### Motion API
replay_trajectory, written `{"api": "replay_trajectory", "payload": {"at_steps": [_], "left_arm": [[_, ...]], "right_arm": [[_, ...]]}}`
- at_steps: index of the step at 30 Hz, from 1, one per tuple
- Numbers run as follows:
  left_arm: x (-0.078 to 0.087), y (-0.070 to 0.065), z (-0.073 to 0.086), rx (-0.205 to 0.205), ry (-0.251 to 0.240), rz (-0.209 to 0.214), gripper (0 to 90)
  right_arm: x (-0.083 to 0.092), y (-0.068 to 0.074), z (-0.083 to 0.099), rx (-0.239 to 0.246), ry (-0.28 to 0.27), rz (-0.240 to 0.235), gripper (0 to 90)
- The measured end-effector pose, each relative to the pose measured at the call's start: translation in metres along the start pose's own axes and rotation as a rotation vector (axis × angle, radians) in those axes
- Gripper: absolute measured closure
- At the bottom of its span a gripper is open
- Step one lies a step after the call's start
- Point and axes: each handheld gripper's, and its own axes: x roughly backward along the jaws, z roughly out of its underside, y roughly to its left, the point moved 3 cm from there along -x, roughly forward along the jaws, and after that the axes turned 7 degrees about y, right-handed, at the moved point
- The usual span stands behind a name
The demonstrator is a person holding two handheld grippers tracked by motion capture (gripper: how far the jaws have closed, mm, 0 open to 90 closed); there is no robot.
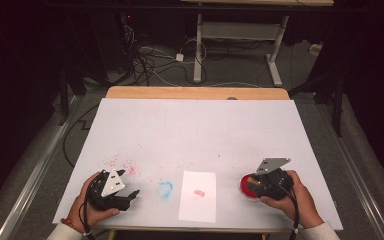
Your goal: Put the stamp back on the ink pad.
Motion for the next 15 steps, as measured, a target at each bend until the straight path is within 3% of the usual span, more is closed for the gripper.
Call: {"api": "replay_trajectory", "payload": {"at_steps": [15], "left_arm": [[-0.0001, 0.0001, -0.0002, -0.001, 0.0, 0.0, 19.3]], "right_arm": [[0.008, -0.0004, -0.0039, -0.01, -0.073, 0.009, 58.3]]}}
